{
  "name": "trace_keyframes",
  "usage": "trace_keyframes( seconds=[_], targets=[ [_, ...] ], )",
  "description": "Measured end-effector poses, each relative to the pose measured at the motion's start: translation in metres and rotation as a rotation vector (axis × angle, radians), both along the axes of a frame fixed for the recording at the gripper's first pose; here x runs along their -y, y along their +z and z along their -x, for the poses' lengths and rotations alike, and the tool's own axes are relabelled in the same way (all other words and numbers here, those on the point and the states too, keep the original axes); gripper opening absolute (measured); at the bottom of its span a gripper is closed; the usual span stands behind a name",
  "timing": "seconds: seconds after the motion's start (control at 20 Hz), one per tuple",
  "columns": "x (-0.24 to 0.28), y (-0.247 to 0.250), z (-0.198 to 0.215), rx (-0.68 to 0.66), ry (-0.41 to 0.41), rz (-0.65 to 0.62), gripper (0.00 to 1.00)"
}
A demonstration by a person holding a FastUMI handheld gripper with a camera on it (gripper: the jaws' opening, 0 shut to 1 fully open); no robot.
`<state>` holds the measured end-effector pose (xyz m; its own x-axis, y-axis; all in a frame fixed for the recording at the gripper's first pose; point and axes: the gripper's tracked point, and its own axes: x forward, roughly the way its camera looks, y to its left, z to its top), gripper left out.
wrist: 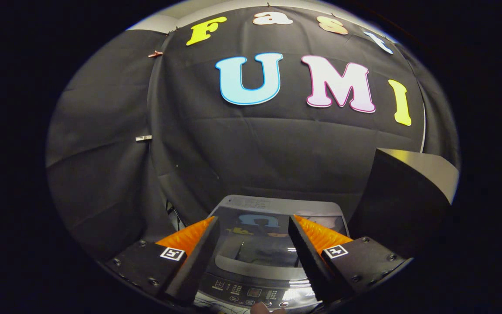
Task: Put the clothes into the washing machine and then close the washing machine lid.
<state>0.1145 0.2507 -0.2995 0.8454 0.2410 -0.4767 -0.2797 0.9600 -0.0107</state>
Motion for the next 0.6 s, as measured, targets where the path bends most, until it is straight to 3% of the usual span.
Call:
trace_keyframes(
  seconds=[0.6],
  targets=[
    [0.051, 0.141, 0.03, 0.257, -0.083, -0.067, 0.99]
  ],
)
